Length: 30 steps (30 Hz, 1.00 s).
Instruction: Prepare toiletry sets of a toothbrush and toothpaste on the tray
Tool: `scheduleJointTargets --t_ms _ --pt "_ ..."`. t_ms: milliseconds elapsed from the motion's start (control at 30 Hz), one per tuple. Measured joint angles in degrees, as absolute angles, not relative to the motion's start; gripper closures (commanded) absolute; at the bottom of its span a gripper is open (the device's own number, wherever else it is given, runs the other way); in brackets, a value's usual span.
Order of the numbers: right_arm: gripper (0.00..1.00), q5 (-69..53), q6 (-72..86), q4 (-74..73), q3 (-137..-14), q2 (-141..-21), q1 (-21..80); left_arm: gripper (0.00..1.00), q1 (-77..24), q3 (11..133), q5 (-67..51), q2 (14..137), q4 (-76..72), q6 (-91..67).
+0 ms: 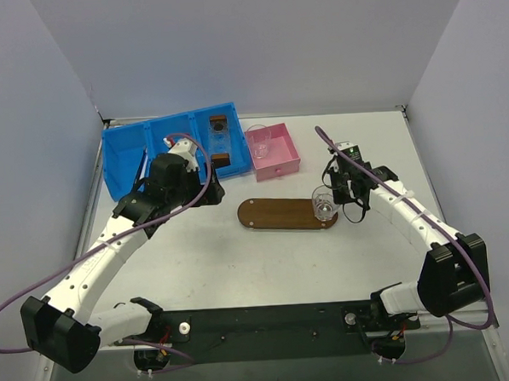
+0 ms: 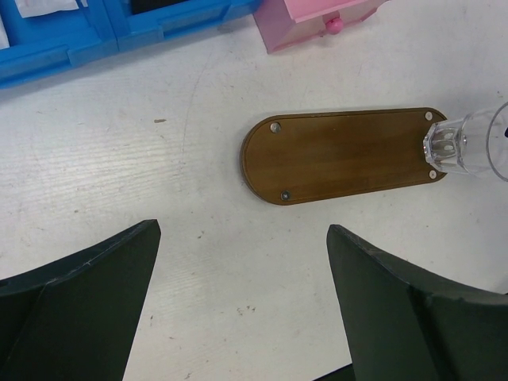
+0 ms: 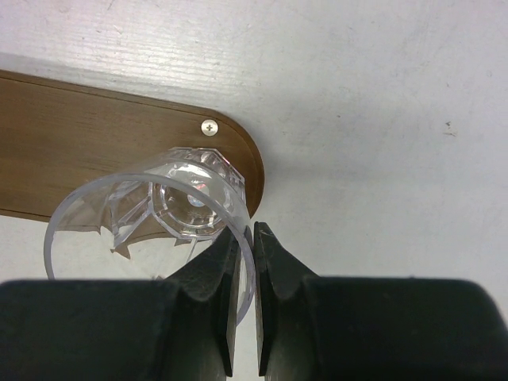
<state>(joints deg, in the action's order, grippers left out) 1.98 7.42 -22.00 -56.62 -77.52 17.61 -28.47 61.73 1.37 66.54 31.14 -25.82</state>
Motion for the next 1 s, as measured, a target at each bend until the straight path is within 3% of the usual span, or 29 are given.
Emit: scheduleJointTargets --t_ms 1000 --pt "1.0 3.33 6.09 -19.97 -54.74 -79.46 16.47 0.02 -27.99 61.41 0.71 65.39 30.94 -25.65"
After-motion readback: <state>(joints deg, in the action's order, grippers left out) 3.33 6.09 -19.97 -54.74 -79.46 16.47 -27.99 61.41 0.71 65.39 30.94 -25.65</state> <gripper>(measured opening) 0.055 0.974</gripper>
